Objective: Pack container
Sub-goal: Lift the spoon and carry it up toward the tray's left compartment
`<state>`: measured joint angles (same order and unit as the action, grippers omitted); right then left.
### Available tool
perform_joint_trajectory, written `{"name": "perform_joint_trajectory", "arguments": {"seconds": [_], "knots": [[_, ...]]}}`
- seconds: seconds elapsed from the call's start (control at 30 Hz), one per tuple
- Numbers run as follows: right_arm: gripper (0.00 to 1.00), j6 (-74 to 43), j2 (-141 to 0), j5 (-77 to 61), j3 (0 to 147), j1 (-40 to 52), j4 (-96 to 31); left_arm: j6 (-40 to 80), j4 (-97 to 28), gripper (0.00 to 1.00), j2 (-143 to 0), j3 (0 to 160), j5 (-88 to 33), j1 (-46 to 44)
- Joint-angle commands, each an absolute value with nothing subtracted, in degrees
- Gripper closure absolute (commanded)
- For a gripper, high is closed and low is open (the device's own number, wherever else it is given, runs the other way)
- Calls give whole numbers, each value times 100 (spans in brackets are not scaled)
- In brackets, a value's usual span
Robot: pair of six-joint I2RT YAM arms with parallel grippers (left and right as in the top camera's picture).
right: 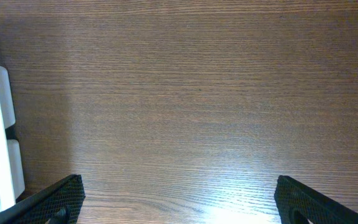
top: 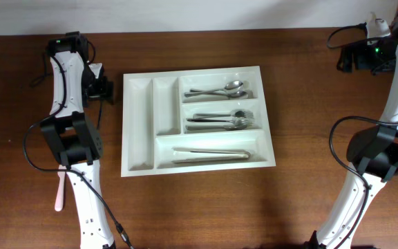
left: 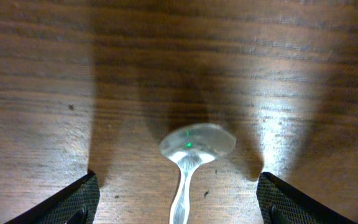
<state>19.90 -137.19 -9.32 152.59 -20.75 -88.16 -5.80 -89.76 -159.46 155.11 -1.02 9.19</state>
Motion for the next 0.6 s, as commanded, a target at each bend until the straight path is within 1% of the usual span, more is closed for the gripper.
{"name": "perform_joint_trajectory", "arguments": {"seconds": [0.0, 0.17, 0.23, 0.27, 0.33, 0.37, 0.4, 0.43, 0.57], "knots": [[1, 1981, -13635, -921, 15229, -2104, -8801, -611, -8851, 17, -16040, 15563, -115, 972], [1, 1981, -13635, -921, 15229, -2104, -8801, -609, -8648, 17, -16040, 15563, -137, 965], [1, 1981, -13635, -921, 15229, -2104, -8801, -609, -8565, 19, -16040, 15563, -139, 965], [1, 1981, -13635, -921, 15229, -2104, -8801, -609, -8532, 22, -16040, 15563, -141, 965], [1, 1981, -13635, -921, 15229, -2104, -8801, -611, -8482, 39, -16040, 15563, -228, 965], [1, 1981, -13635, -921, 15229, -2104, -8801, -611, -8471, 55, -16040, 15563, -268, 965], [1, 1981, -13635, -921, 15229, -2104, -8801, -609, -8471, 64, -16040, 15563, -285, 965], [2, 1981, -13635, -921, 15229, -2104, -8801, -611, -8479, 70, -16040, 15563, -285, 965], [1, 1981, -13635, -921, 15229, -2104, -8801, -609, -8482, 71, -16040, 15563, -283, 965]]}}
